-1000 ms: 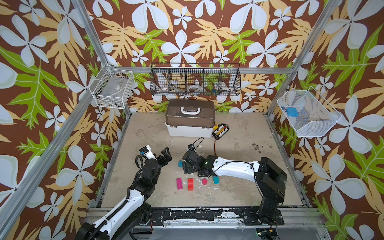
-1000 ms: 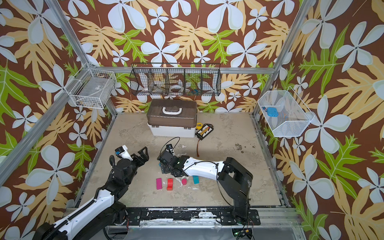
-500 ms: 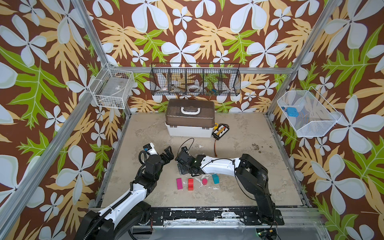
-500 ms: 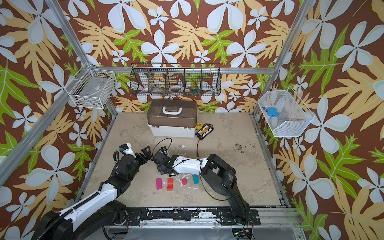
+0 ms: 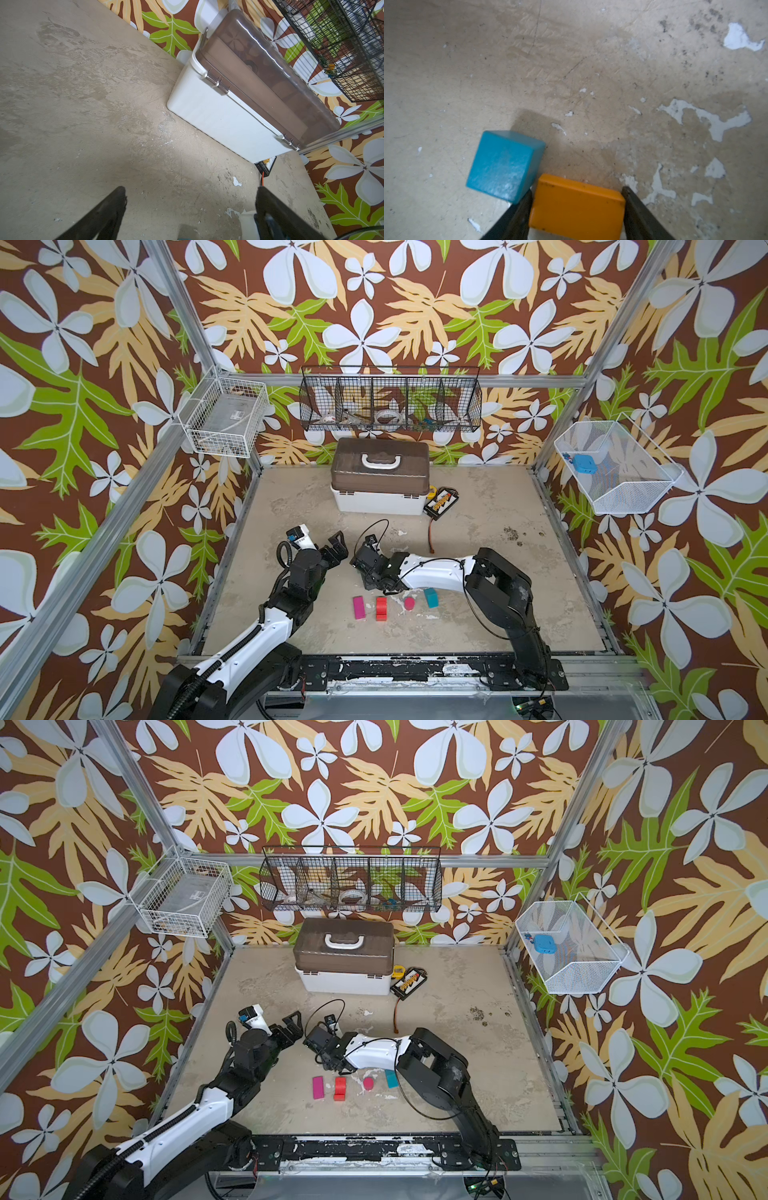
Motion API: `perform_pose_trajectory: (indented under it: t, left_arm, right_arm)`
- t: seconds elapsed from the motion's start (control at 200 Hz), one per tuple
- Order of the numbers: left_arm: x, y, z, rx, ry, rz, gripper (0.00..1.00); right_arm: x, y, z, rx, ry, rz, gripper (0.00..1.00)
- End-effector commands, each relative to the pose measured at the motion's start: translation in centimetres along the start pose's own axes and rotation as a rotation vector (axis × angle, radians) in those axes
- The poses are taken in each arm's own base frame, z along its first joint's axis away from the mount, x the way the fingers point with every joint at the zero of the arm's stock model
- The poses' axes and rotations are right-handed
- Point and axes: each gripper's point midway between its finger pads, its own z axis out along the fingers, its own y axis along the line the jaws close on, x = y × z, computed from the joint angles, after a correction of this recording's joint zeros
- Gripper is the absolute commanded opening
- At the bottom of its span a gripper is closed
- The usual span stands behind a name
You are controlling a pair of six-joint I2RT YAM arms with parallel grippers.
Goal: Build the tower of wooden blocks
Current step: 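Lower the right gripper onto the orange block and close it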
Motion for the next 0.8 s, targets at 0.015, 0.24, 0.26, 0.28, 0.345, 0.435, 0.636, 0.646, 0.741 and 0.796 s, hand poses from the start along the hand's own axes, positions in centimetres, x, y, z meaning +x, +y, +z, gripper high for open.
perform_pose_trajectory:
  t: [0.015, 0.24, 0.26, 0.28, 0.345, 0.435, 0.636, 0.646, 0.741, 0.796]
  left_arm:
    - [0.0, -0.1, 0.1, 0.004, -0.003, -0.004, 0.98]
    - [-0.1, -0.1, 0.1, 0.004, -0.005, 0.002, 0.98]
    - [-0.1, -0.1, 0.1, 0.003, -0.005, 0.002, 0.98]
    - [-0.2, -0.1, 0.1, 0.001, -0.007, 0.002, 0.98]
    - [-0.1, 0.0, 0.1, 0.001, -0.007, -0.002, 0.98]
    - [-0.1, -0.2, 0.1, 0.008, -0.004, 0.001, 0.98]
    - [-0.1, -0.1, 0.1, -0.001, -0.006, 0.003, 0.99]
    - [-0.1, 0.0, 0.1, 0.000, -0.003, 0.002, 0.99]
    - [0.1, -0.3, 0.2, 0.012, 0.005, -0.002, 0.99]
    - [0.2, -0.3, 0.3, 0.011, 0.011, 0.001, 0.99]
  right_arm:
    - [1.0, -1.0, 0.0, 0.040, 0.035, -0.017, 0.59]
    - [1.0, -1.2, -0.6, 0.022, 0.023, -0.002, 0.57]
    - [0.9, -1.2, -0.8, 0.023, 0.020, 0.000, 0.57]
    - [0.7, -1.1, -0.9, 0.022, 0.017, 0.002, 0.58]
    - [0.4, -1.0, -1.3, 0.018, 0.015, 0.001, 0.56]
    - [-0.1, -1.0, -1.9, 0.010, 0.003, 0.004, 0.55]
    - [-1.2, -1.1, -3.5, -0.004, -0.032, 0.021, 0.55]
    - [-1.3, -1.1, -3.6, -0.003, -0.034, 0.020, 0.55]
    - [-1.7, -1.7, -4.6, 0.008, -0.048, 0.025, 0.54]
    - [-1.8, -2.2, -5.3, 0.012, -0.062, 0.033, 0.54]
